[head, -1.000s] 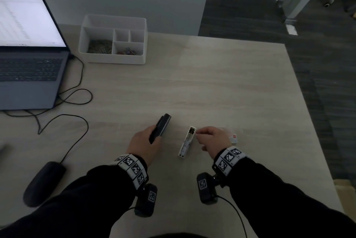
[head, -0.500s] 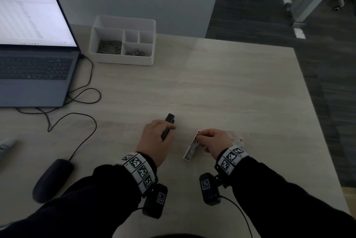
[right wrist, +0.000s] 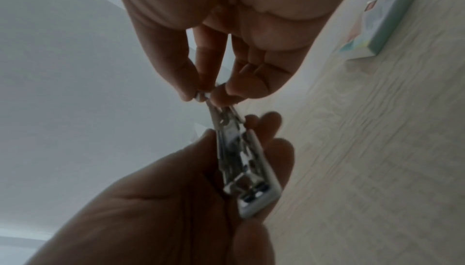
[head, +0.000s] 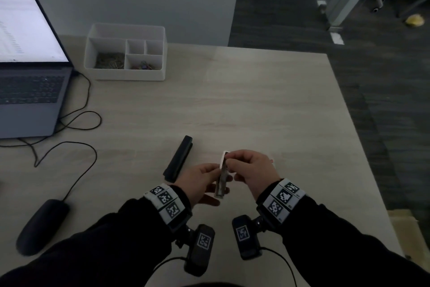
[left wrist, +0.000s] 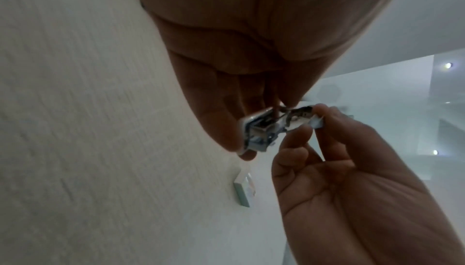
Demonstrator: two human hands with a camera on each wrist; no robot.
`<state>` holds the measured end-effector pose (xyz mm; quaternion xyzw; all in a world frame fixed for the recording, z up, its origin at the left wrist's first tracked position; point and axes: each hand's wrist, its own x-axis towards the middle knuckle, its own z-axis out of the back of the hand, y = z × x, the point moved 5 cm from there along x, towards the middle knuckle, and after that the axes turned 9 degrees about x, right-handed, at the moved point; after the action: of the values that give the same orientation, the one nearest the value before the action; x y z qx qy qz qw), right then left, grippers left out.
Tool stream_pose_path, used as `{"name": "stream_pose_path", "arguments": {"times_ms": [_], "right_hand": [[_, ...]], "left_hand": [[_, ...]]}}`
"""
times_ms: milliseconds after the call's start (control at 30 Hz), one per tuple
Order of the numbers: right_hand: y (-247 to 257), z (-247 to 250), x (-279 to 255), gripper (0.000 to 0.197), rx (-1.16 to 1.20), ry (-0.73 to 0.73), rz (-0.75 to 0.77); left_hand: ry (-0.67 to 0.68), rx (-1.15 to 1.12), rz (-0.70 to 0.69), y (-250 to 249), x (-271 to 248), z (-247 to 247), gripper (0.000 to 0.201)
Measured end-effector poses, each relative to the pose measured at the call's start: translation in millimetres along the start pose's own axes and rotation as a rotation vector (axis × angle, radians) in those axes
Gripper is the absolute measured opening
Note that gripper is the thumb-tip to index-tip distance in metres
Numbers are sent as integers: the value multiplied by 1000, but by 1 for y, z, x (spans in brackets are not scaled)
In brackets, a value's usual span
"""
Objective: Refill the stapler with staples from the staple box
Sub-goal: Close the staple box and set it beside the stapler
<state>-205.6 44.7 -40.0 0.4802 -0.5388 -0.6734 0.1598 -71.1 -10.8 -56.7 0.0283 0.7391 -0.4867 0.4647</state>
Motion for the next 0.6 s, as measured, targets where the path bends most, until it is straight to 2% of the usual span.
{"name": "stream_pose_path", "arguments": {"times_ms": [233, 333, 467, 600], "right_hand": [[-2, 11, -16, 7, 133, -22, -2], [0, 9, -22, 6, 121, 28, 7], [6, 6, -28, 3, 31, 76, 65], [16, 3, -31, 9, -151, 84, 179]], "left_hand": [[3, -172, -65, 1, -8, -3, 23], [-2, -222, -68, 2, -12, -2, 22], [-3, -224, -77, 3, -14, -4, 24], [-11, -227, -87, 3, -18, -6, 26]]}}
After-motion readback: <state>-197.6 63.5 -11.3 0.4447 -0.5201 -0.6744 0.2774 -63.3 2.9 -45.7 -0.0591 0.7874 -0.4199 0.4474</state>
